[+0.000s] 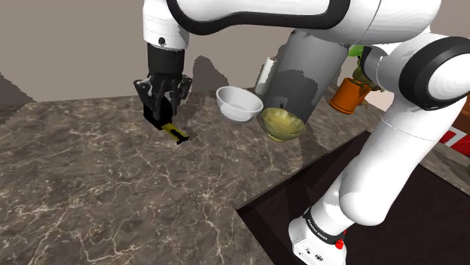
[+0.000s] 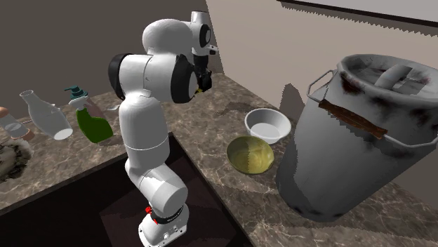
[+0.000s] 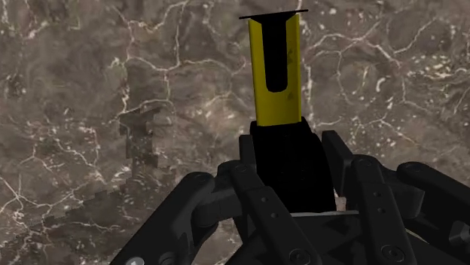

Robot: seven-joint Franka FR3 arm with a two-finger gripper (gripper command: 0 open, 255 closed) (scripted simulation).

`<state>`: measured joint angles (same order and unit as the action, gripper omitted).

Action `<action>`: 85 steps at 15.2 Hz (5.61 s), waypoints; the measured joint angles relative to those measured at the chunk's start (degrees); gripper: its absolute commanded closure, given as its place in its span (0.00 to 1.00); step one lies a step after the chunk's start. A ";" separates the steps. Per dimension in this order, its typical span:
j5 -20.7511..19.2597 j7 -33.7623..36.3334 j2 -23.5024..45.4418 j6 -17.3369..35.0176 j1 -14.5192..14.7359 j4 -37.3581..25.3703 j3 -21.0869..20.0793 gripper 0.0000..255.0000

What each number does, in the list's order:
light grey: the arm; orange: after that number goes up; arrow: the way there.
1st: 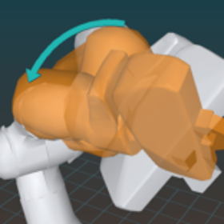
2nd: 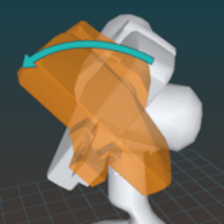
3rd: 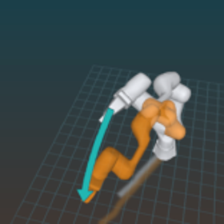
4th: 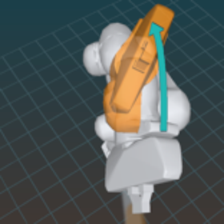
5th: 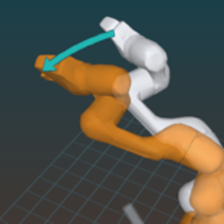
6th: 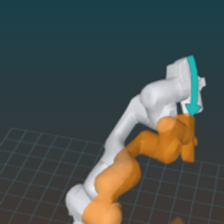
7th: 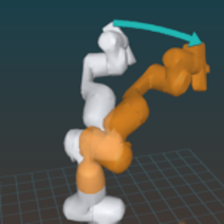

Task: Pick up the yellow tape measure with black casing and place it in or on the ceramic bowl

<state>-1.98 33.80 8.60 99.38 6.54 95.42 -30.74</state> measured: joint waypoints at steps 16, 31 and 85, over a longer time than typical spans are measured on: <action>2.99 -4.44 -6.27 -7.99 -2.81 -2.42 1.44 1.00; 7.99 -27.68 -29.56 -8.33 -10.73 20.12 15.36 1.00; -1.37 -52.97 -39.28 -5.46 -18.92 33.12 34.81 0.00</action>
<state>-3.36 -19.17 -30.68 93.92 -12.38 128.54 4.07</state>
